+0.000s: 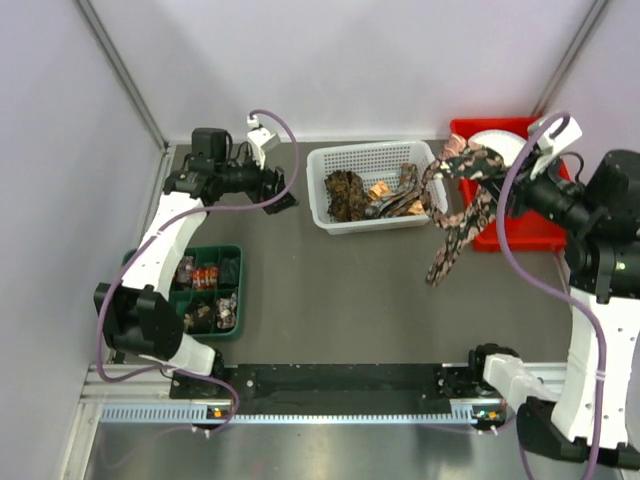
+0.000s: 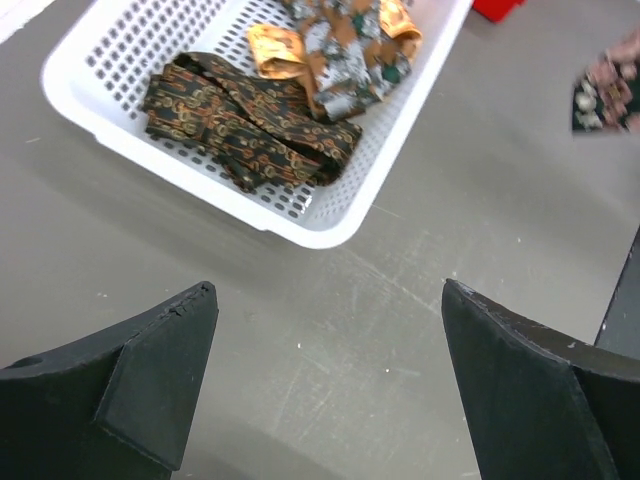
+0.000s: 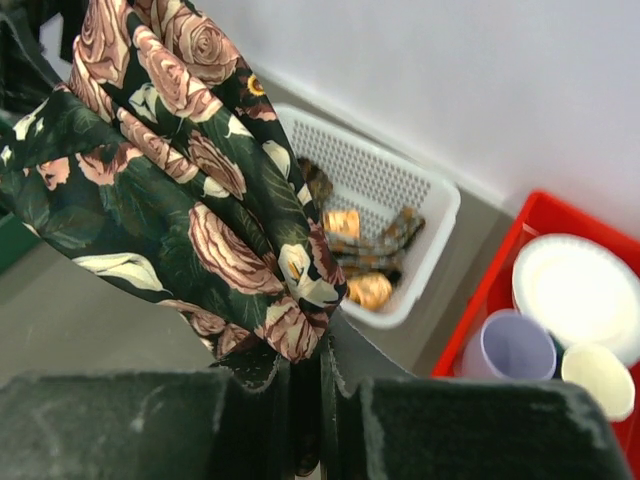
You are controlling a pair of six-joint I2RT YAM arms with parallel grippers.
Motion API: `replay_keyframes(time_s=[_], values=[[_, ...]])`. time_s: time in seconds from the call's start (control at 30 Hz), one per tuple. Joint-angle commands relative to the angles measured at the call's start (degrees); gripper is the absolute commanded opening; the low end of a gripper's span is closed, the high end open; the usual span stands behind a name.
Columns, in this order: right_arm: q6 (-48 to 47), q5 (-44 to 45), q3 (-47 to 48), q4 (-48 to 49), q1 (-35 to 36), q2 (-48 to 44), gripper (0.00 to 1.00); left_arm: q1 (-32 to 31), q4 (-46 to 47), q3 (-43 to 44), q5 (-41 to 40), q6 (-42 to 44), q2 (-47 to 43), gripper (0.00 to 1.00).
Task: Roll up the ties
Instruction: Pick up the tie from the bin, then place the tie at the center of the board.
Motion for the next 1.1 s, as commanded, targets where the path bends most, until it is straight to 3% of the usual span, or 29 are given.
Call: replay_keyframes(time_s=[0.0,0.1,0.2,0.27,0.37,0.47,0.7,0.83,1.07], values=[[-5.2,1.9,-2.1,-6.2,-3.7,-3.8,0.0,-0.5,-0.4,-2.3,4.3,4.7,-3.9,0.97],[-5.1,-0.3,-1.7,-8.5,-4.5,-5.6,0.0,-2.6,3.6,-5.6,9.7,1.0,-5.4,0.98],[-0.5,-3.4,-3.8,-6.9,-4.5,-7.4,0.0,-9.9,19.1,-11.9,9.2,-7.3,-7.9,0.99],[1.7,-4.2,-6.0,-4.7,-4.5,-8.8,0.0,-17.0,37.4,-18.7,8.5,-13.5,-9.8,0.99],[6.4,-5.5,-9.1,0.7,-4.5,-10.3,0.0,-26.8,56.0,-23.8,0.2,-20.6,-8.3,0.99],[9.8,-7.2,-12.1,4.0,-4.5,-11.4,0.0,-32.1,71.8,-22.0,-0.5,-31.6,-0.5,0.99],[12.0,-5.0,-11.5,4.5,-4.5,-11.8,0.0,-42.0,86.3,-13.8,-4.5,-43.0,11.9,0.99],[12.9,-3.9,-10.6,4.2,-4.5,-12.0,0.0,-42.9,89.4,-10.9,-5.2,-48.0,15.3,0.89],[10.0,2.8,-10.1,2.2,-4.5,-12.9,0.0,-43.5,91.8,-7.6,-4.1,-52.2,17.6,0.46]])
